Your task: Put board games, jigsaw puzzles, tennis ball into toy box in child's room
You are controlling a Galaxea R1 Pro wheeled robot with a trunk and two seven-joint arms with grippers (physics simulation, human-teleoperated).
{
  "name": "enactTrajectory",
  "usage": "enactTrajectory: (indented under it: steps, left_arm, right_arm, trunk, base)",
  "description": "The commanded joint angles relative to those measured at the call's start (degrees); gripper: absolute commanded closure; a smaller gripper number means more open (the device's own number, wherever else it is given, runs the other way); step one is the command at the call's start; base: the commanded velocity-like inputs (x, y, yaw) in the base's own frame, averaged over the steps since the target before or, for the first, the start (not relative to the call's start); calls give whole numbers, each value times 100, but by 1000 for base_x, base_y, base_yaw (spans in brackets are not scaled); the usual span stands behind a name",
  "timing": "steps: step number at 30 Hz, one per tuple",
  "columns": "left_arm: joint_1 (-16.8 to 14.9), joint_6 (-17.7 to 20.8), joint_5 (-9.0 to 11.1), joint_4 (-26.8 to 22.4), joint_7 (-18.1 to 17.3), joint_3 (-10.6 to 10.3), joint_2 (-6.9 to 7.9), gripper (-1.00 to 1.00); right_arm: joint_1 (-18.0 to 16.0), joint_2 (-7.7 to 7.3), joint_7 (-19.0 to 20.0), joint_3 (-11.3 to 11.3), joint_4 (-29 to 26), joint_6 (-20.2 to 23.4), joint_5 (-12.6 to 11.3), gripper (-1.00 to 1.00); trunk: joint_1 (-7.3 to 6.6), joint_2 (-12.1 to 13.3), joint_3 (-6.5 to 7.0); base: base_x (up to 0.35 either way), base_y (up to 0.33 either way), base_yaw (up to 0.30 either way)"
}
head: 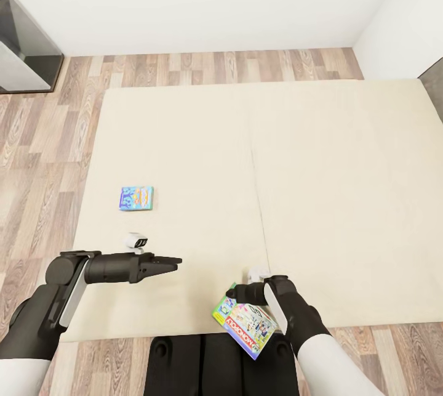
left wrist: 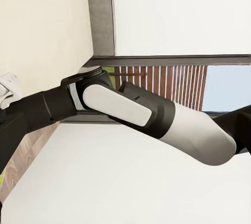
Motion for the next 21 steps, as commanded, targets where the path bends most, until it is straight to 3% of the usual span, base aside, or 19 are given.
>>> enactTrajectory:
  steps: [1,21]
  left_arm:
    - [-2,61,3,-2,-17,-1,2,-100]
    - [-2,60,3,-2,-17,0,2,-100]
  right_arm:
    - [-1,0,-21,3,-7,27,-44,-100]
    - [-4,0,-21,-33,-55,64,-31,-100]
  trunk:
    - [3,-9,-6]
    - [3,-9,-6]
  base:
    - [0,0,0]
    - [0,0,0]
